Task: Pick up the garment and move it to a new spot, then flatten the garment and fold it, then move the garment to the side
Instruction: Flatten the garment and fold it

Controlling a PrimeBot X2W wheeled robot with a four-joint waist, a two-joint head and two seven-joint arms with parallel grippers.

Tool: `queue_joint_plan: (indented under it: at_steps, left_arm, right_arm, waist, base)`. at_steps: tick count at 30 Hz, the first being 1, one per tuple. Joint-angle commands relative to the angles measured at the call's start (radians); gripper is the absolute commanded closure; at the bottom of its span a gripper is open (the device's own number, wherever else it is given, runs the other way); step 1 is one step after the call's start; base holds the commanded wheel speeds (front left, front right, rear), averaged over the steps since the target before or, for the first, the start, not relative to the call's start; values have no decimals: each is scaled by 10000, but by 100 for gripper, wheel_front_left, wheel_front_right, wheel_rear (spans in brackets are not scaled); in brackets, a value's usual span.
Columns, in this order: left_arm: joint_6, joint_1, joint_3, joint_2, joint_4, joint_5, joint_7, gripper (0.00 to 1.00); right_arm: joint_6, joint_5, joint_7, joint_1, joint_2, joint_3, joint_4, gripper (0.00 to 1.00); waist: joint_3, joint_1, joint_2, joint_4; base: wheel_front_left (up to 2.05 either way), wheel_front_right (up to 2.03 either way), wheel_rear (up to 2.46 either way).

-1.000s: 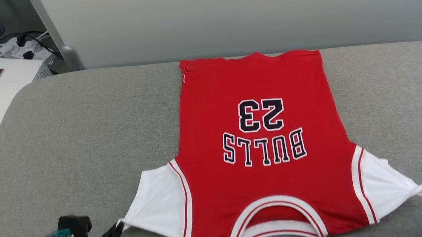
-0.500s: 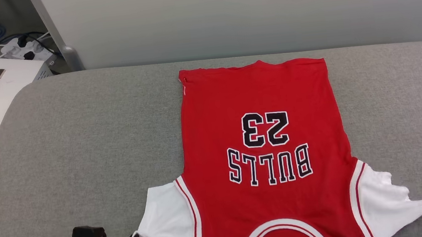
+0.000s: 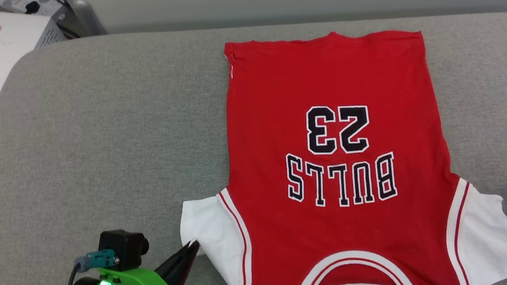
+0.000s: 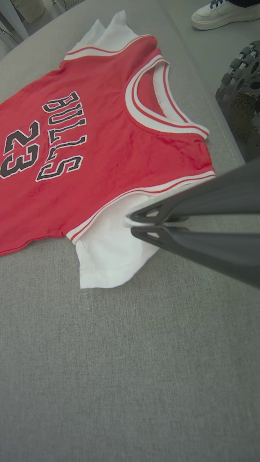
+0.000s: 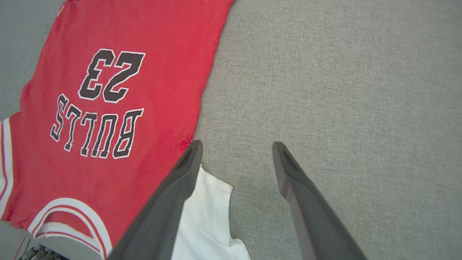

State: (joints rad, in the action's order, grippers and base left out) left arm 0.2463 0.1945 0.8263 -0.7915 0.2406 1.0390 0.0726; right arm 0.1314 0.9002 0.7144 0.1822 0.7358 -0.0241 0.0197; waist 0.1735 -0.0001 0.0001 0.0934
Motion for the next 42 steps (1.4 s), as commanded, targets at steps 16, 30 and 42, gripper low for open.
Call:
queue_joint_plan:
  at_steps: [16, 30, 42]
  left_arm:
    - [598, 1021, 66, 33, 2301, -1079, 210, 100]
    - [256, 1542, 234, 654, 2265, -1197, 136, 100]
    - [220, 1617, 183, 715, 2057, -1139, 79, 100]
  right_arm:
    - [-7, -4169, 4934, 6116, -1674, 1913, 1121, 0]
    - [-7, -6253, 5527, 8429, -1424, 2088, 3050, 0]
    - [-7, -6317, 5672, 7789, -1422, 1790, 3393, 100]
  waist:
    - [4005, 1, -1, 2492]
    - [4875, 1, -1, 3500]
    - [4942, 1, -1, 3574]
  base:
    - [0, 0, 0]
    - [0, 0, 0]
    - [0, 0, 0]
